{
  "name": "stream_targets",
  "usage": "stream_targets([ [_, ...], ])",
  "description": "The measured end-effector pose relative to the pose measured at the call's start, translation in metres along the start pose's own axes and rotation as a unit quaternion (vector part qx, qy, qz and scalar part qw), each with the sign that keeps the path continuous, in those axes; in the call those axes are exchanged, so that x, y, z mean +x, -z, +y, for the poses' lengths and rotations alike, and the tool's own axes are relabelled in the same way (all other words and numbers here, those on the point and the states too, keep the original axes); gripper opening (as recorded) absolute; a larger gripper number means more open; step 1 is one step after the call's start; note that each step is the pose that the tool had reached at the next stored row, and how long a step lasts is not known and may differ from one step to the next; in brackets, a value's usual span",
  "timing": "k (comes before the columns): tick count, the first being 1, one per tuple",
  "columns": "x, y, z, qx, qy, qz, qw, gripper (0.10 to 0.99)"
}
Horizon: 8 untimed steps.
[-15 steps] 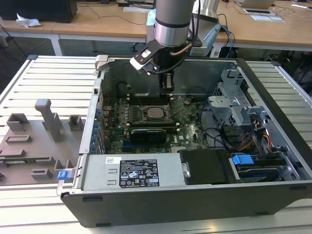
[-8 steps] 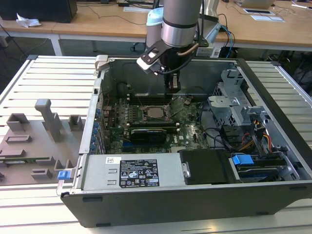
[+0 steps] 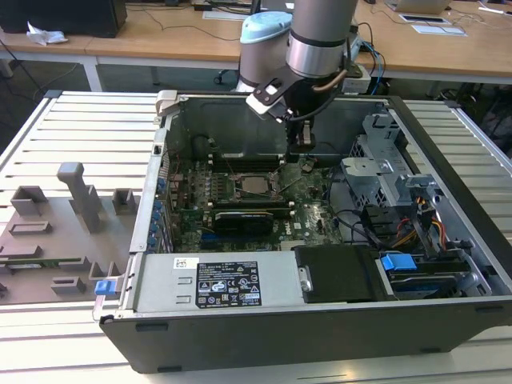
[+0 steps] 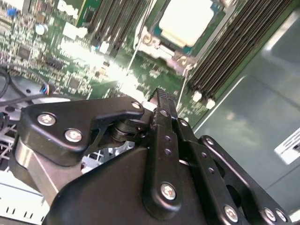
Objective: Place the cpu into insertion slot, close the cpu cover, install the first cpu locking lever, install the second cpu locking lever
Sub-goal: 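Close the cpu cover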
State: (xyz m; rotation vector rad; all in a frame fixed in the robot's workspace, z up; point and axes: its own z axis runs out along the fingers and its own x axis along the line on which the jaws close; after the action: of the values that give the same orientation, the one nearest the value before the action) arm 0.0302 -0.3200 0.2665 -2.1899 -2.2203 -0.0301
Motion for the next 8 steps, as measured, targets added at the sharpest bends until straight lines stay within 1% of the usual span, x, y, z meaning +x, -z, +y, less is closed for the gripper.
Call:
stream_targets([
  [2, 0.0005, -0.0001, 0.0062, 0.0009, 0.000, 0.0000, 1.0000, 0.106],
  [4, 0.0012, -0.0001, 0.0141, 0.0025, 0.000, 0.0001, 1.0000, 0.106],
  [6, 0.0014, -0.0004, 0.0187, 0.0040, 0.000, 0.0001, 1.0000, 0.106],
  [7, 0.0015, -0.0008, 0.0217, 0.0051, 0.000, 0.0001, 1.0000, 0.106],
  [8, 0.0017, -0.0016, 0.0267, 0.0074, 0.000, 0.0001, 1.0000, 0.106],
])
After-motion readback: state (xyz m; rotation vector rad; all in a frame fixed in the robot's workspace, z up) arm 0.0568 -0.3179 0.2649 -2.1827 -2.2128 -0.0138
